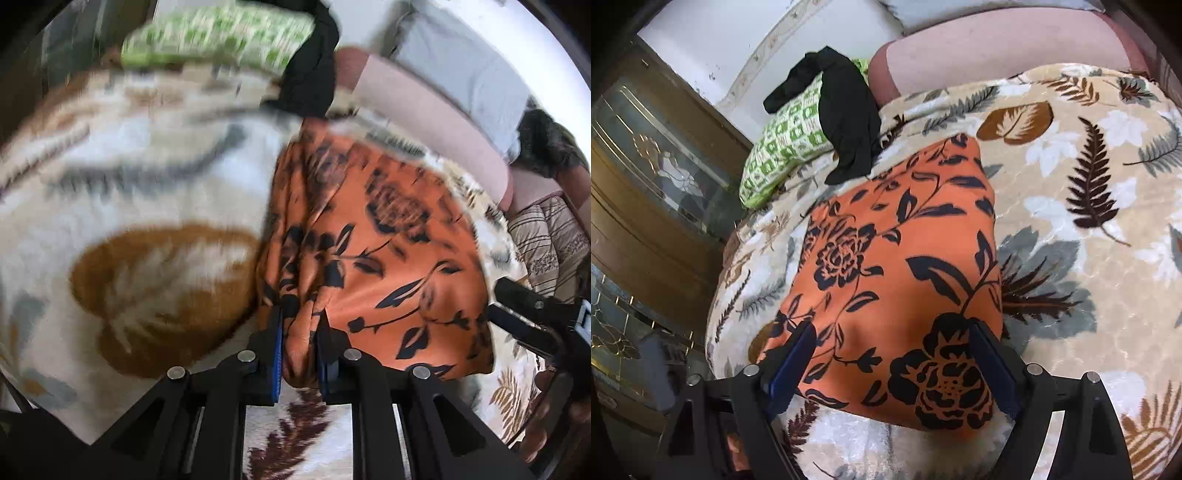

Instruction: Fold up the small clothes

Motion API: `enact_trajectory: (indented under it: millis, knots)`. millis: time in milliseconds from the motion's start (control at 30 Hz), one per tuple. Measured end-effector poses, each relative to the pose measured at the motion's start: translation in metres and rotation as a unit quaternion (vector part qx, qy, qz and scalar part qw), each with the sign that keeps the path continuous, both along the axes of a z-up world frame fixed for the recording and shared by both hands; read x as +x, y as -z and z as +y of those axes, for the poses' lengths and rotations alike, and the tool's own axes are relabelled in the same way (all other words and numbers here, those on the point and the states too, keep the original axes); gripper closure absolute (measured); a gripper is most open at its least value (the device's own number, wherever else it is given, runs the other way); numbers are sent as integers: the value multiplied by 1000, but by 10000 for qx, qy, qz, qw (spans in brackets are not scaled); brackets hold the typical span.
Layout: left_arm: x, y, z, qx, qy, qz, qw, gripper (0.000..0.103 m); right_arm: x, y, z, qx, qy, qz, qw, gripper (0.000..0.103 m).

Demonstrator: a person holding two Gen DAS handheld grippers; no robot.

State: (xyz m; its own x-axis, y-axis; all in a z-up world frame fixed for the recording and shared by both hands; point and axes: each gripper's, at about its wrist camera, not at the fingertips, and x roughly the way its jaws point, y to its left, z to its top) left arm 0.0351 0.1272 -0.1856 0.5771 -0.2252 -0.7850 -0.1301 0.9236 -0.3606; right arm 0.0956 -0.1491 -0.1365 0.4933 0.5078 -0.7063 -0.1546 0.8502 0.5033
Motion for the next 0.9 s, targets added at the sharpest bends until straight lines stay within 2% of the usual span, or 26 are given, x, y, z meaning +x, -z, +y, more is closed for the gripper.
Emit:
enact_trajectory:
  millis: [33, 100, 233, 300, 367, 433, 500, 600, 667, 700, 733, 767, 800, 833, 900]
  knots:
    - [5, 6, 0, -116, -51, 32, 9999, 87, 1, 3, 2, -30, -4, 30, 10000, 16]
    - [5, 3, 0, -109, -25, 34, 9999, 87, 3, 3, 2, -7, -19, 70, 10000, 16]
    - [2, -8, 1, -148, 102, 147, 9997, 84, 8, -10, -10, 249, 122, -121, 9995, 16]
    - [1, -26, 1, -87, 66, 76, 9999, 82, 18, 0, -14, 526, 130, 101, 9985, 16]
    - [-3, -53, 2, 103, 29, -225, 9997, 79, 25, 15, -16, 564, 145, 312, 9978, 14]
    - [1, -71, -2, 294, 104, -457, 9985, 72, 22, 17, -21, 771, 212, 240, 9965, 14]
    - [20, -78, -14, 393, 349, -537, 9972, 72, 21, 19, -24, 907, 217, 229, 9954, 14]
    - [61, -72, -38, 653, 770, -458, 9938, 72, 20, 21, -25, 1021, 217, 213, 9943, 14]
    - [92, -57, -48, 909, 885, -207, 9917, 73, 18, 21, -24, 1006, 202, 202, 9945, 14]
    - [112, -40, -46, 1146, 732, 113, 9906, 77, 17, 21, -25, 1004, 199, 205, 9945, 14]
    - [127, -20, -34, 870, 563, 529, 9932, 80, 16, 21, -25, 1005, 180, 220, 9945, 14]
    - [131, -12, -26, 553, 492, 651, 9951, 82, 16, 20, -24, 1013, 142, 235, 9945, 14]
    - [131, -11, -15, 210, 409, 608, 9971, 84, 17, 19, -25, 1075, 42, 256, 9939, 14]
    - [129, -14, -13, 150, 429, 563, 9974, 93, 17, 16, -28, 1102, -2, 263, 9936, 14]
    - [122, -22, -10, 185, 487, 394, 9979, 96, 16, 12, -38, 1101, 63, 192, 9937, 14]
